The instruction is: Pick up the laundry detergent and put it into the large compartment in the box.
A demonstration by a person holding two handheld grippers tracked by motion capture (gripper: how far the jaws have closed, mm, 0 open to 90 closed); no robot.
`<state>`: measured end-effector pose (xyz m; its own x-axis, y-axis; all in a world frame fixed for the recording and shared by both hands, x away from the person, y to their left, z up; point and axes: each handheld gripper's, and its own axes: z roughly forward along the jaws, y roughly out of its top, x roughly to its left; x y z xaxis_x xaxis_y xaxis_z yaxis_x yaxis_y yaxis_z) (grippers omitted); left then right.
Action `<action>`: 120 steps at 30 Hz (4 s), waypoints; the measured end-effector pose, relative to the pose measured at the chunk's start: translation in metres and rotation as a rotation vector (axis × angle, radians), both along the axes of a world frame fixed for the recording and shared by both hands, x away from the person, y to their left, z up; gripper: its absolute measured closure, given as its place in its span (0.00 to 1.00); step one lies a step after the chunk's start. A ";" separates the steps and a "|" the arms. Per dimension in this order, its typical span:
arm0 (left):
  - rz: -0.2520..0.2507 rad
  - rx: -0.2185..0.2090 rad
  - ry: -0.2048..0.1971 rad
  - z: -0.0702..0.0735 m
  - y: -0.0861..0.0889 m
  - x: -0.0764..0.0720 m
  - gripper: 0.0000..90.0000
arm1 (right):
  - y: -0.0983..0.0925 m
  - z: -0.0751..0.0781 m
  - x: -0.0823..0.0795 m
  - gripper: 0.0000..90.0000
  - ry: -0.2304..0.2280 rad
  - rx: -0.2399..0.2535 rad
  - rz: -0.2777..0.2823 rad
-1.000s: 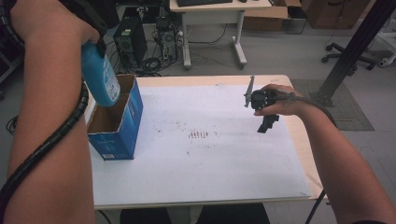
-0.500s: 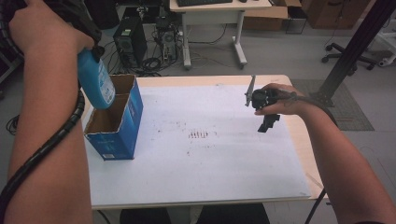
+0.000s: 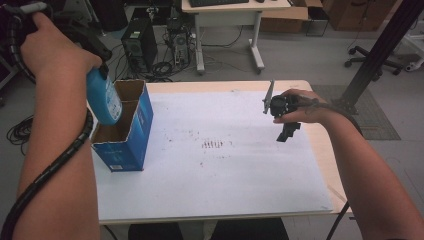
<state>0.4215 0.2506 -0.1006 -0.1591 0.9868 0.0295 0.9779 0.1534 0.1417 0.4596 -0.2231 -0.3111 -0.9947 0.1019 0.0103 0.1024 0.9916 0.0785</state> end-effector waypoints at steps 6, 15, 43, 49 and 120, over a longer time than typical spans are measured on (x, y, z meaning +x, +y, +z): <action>-0.003 0.007 0.006 -0.013 0.004 0.002 0.41 | 0.000 0.000 0.000 0.06 0.001 -0.005 -0.004; -0.008 0.003 0.000 -0.025 0.007 0.004 0.41 | -0.001 0.000 0.001 0.06 -0.001 -0.007 -0.005; -0.041 -0.014 0.031 -0.085 0.005 0.010 0.41 | 0.001 -0.001 -0.002 0.06 -0.003 -0.010 -0.003; -0.056 -0.017 0.033 -0.100 0.003 0.010 0.41 | 0.001 -0.002 -0.002 0.06 -0.002 -0.004 -0.002; -0.096 -0.004 0.095 -0.181 0.007 0.014 0.41 | 0.003 -0.005 -0.003 0.06 -0.001 -0.008 -0.001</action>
